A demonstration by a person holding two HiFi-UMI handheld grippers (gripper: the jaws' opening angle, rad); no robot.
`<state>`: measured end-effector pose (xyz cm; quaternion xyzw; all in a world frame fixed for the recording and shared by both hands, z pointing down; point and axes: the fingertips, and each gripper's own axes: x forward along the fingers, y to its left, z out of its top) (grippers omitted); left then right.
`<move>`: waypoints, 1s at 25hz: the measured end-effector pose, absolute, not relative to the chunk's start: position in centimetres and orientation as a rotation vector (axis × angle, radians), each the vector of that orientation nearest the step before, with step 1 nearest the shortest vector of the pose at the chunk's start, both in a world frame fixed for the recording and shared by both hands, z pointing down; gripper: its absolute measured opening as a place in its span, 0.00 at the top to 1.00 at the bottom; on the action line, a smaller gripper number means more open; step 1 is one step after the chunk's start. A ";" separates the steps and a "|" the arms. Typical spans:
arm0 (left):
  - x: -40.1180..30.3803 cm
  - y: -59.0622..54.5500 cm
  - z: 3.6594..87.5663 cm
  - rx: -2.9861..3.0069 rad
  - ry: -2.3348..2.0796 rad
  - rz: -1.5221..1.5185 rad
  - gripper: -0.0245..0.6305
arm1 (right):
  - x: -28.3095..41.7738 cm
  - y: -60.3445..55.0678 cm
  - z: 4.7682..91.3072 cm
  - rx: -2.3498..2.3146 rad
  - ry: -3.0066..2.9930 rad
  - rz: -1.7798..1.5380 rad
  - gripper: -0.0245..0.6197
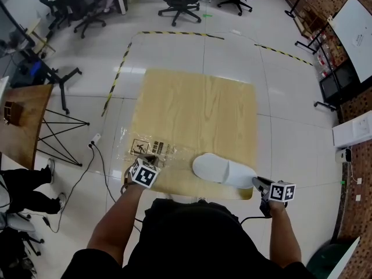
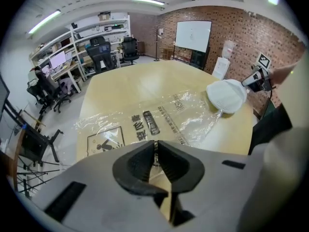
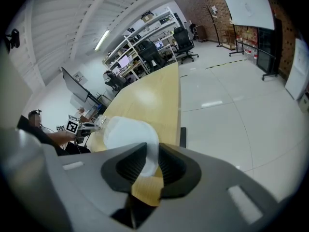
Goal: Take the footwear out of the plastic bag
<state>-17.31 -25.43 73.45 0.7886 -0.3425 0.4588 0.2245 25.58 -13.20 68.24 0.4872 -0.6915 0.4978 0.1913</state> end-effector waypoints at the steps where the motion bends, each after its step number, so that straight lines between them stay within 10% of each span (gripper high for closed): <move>1: -18.1 -25.9 73.5 2.148 -0.983 1.250 0.92 | 25.8 -13.1 68.3 1.365 -1.940 1.399 0.83; 25: -1.7 -36.5 69.3 2.256 -0.990 1.084 0.84 | 11.6 -21.1 68.7 1.001 -2.116 1.231 0.80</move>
